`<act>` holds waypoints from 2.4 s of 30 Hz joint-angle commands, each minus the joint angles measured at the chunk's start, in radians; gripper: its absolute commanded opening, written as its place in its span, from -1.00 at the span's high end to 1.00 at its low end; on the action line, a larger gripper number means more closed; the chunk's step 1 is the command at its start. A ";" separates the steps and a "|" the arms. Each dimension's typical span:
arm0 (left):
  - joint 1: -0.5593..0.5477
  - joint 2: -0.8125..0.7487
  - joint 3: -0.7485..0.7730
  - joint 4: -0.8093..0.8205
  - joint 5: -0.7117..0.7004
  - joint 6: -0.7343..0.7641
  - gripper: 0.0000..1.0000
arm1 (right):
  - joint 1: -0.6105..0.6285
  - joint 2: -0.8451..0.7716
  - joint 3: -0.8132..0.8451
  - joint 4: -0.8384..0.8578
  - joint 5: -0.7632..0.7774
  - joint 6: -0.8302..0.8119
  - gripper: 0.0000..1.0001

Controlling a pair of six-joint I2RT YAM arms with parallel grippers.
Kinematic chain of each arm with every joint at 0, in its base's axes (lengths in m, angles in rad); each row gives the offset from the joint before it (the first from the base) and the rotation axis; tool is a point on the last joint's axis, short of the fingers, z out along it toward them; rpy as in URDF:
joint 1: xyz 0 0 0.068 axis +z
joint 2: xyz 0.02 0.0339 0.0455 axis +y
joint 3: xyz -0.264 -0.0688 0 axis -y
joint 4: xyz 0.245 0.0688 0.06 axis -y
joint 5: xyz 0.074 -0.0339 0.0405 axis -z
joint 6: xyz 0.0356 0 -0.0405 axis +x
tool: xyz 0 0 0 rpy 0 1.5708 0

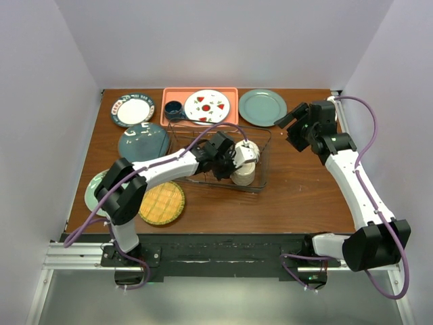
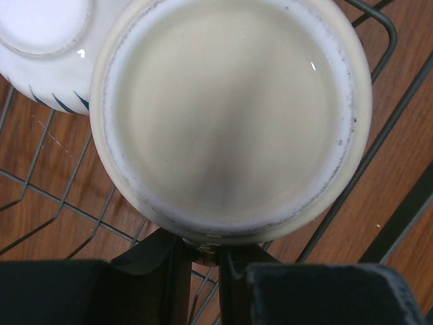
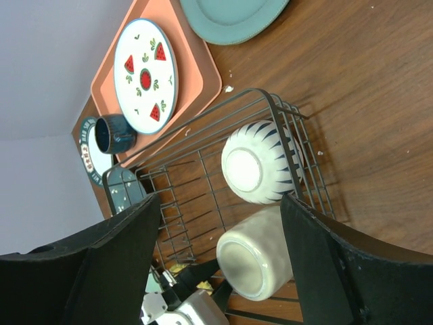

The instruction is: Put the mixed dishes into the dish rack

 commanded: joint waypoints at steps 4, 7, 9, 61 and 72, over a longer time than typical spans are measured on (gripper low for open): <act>-0.020 0.019 0.108 0.038 -0.030 0.034 1.00 | -0.018 -0.002 -0.021 0.032 -0.039 0.000 -0.50; -0.028 0.016 0.105 0.026 -0.028 0.041 1.00 | -0.024 0.001 -0.027 0.036 -0.043 0.000 -0.49; -0.029 0.013 0.101 0.018 -0.014 0.049 1.00 | -0.027 0.003 -0.028 0.039 -0.050 0.001 -0.49; 0.317 -0.315 0.052 0.017 -0.353 -0.401 -1.00 | 0.027 0.210 0.083 -0.048 -0.036 -0.299 -0.35; 0.734 -0.392 -0.048 -0.034 -0.217 -0.782 -1.00 | 0.090 0.271 0.022 -0.088 -0.005 -0.401 -0.26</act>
